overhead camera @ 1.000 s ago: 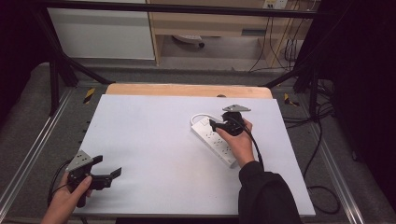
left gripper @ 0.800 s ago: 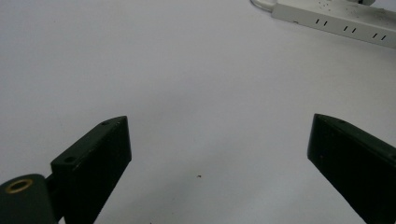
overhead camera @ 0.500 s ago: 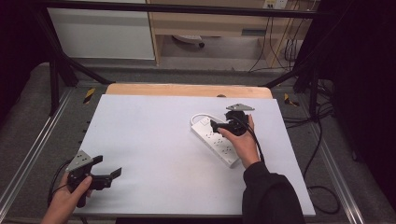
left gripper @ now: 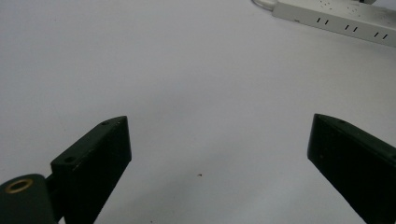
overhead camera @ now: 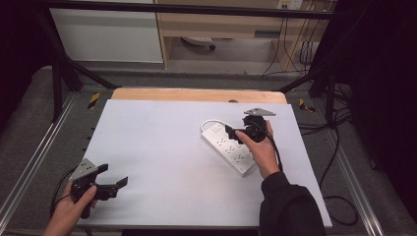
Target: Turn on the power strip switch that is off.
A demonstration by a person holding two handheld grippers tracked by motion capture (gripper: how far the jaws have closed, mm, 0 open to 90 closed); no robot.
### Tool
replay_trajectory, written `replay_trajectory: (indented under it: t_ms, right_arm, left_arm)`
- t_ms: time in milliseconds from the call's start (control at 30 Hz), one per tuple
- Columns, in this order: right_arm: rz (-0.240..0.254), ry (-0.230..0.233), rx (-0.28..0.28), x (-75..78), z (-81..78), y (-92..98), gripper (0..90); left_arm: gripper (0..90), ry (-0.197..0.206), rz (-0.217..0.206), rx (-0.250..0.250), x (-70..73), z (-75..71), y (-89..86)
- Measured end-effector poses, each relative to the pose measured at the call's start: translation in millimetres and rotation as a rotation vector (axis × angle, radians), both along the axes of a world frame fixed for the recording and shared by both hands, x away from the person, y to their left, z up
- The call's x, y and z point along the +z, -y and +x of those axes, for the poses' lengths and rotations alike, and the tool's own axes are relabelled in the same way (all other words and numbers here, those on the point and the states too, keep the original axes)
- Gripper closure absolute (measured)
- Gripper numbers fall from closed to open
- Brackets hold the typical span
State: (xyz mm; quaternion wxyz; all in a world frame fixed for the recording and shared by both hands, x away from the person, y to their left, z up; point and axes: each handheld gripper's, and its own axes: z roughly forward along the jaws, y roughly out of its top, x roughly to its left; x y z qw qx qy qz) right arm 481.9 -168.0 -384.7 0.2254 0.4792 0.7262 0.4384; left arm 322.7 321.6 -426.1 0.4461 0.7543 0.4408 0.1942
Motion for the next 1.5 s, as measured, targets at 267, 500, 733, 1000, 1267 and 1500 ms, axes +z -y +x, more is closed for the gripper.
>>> replay_trajectory:
  t_ms: [267, 500, 733, 1000, 1267, 1500]
  right_arm:
    - [0.026, 0.021, -0.001, 7.9, -8.6, 11.4, 5.7]
    - [0.034, 0.036, 0.001, 11.4, -17.8, 19.4, 6.1]
    - [0.060, 0.058, -0.004, 14.8, -28.2, 32.0, 6.1]
    - [0.075, 0.073, -0.017, 17.3, -39.3, 48.2, 6.2]
    - [0.095, 0.094, -0.019, 16.1, -55.4, 64.2, 6.0]
    - [0.104, 0.130, -0.026, 12.8, -70.4, 79.3, 5.7]
  left_arm:
    - [6.3, 0.000, 0.001, 0.001, -0.1, -0.1, 0.0]
    - [6.3, -0.001, 0.004, 0.001, -0.3, -0.1, 0.2]
    - [6.3, -0.001, 0.004, 0.002, -0.5, -0.3, 0.0]
    - [6.3, -0.002, 0.005, 0.003, -0.6, -0.5, 0.2]
    - [6.3, -0.004, 0.004, 0.005, -0.7, -0.8, 0.1]
    - [6.3, -0.003, 0.003, 0.006, -0.8, -0.7, 0.1]
